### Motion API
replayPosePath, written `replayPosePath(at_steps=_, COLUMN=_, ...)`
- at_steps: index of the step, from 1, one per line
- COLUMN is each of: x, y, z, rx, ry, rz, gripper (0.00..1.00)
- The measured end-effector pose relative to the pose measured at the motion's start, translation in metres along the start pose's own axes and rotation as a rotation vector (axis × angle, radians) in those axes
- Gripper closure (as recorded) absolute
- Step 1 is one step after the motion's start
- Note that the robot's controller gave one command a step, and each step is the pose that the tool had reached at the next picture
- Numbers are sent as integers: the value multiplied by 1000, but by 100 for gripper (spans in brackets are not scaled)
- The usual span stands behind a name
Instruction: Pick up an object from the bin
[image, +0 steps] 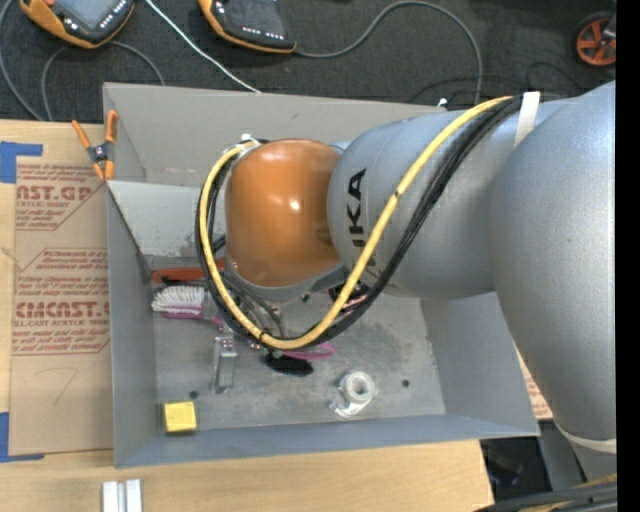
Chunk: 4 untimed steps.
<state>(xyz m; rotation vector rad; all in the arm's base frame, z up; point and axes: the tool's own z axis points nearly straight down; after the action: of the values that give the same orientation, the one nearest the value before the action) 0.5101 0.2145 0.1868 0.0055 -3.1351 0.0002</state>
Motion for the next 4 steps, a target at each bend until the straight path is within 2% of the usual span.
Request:
replayPosePath(at_steps=1, x=-2, y=-2, z=-5, rx=-1, ry=-7, rz=3, gripper=0)
replayPosePath(at_steps=2, x=-33, y=-81, z=104, rx=-3, ry=-7, rz=263, gripper=0)
replayPosePath(at_steps=3, x=-61, y=-133, z=32, rx=-2, ry=-19, rz=-137, gripper=0)
replayPosePath(at_steps=4, x=-29, y=-148, z=83, rx=1, ry=6, rz=278, gripper=0)
